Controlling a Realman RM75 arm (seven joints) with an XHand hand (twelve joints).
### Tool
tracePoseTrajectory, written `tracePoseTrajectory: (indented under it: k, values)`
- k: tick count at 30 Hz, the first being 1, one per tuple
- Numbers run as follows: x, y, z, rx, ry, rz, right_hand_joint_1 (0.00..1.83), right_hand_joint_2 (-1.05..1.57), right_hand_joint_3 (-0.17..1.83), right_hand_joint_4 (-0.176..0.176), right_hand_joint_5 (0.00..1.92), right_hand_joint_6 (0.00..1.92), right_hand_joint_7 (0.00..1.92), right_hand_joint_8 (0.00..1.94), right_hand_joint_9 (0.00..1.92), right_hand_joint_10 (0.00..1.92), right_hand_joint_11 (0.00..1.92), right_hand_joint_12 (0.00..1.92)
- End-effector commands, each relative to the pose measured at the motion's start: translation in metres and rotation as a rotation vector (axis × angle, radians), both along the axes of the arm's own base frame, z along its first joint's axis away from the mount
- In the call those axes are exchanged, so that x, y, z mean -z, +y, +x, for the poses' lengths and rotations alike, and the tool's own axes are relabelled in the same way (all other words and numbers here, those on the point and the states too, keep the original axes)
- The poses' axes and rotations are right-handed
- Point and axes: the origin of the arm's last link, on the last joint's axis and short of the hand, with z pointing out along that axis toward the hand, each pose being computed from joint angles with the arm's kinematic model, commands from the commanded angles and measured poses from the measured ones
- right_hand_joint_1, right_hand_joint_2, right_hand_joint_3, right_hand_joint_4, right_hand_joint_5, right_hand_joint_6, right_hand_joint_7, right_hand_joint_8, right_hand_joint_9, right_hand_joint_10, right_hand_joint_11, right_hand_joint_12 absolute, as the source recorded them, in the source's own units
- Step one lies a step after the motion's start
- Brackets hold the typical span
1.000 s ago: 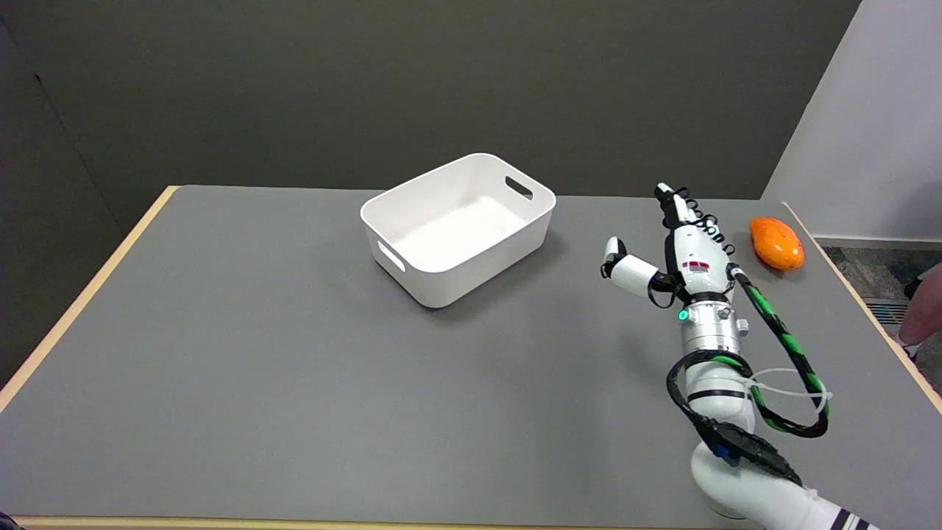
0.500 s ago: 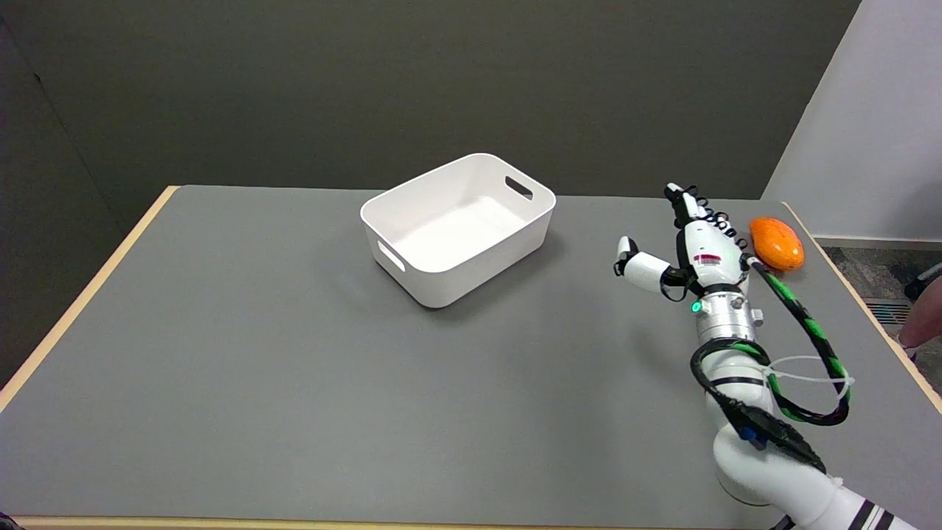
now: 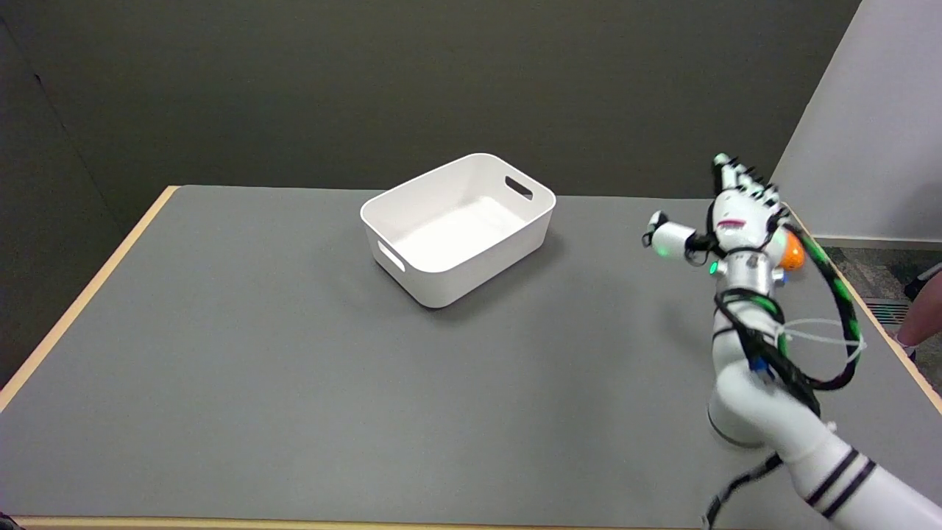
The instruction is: Pick up mango.
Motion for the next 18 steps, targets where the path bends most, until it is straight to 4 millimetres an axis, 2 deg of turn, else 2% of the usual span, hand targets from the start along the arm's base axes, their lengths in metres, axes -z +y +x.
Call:
tracePoseTrajectory:
  k: [1,4,9,10,13,18]
  values:
    - [-0.064,-0.032,0.066,0.067,0.179,-0.389,0.53,0.61,0.99,0.041,0.04,0.18,0.06,0.20,0.07,0.56,0.00,0.85]
    - [-0.086,-0.032,0.059,0.114,0.182,-0.459,0.53,0.61,0.99,0.040,0.05,0.19,0.07,0.21,0.08,0.57,0.00,0.87]
    - [-0.123,-0.023,0.028,0.241,0.138,-0.550,0.52,0.62,1.00,0.034,0.07,0.26,0.08,0.26,0.11,0.59,0.00,0.92]
    - [-0.127,-0.022,0.023,0.259,0.128,-0.562,0.51,0.61,1.00,0.033,0.06,0.27,0.09,0.27,0.11,0.59,0.00,0.92]
    - [-0.144,-0.022,0.009,0.309,0.091,-0.591,0.67,0.63,1.04,0.032,0.02,0.36,0.07,0.36,0.12,0.63,0.00,0.88]
    - [-0.166,-0.026,-0.015,0.349,0.014,-0.605,0.66,0.63,1.04,0.031,0.02,0.40,0.09,0.36,0.13,0.64,0.01,0.89]
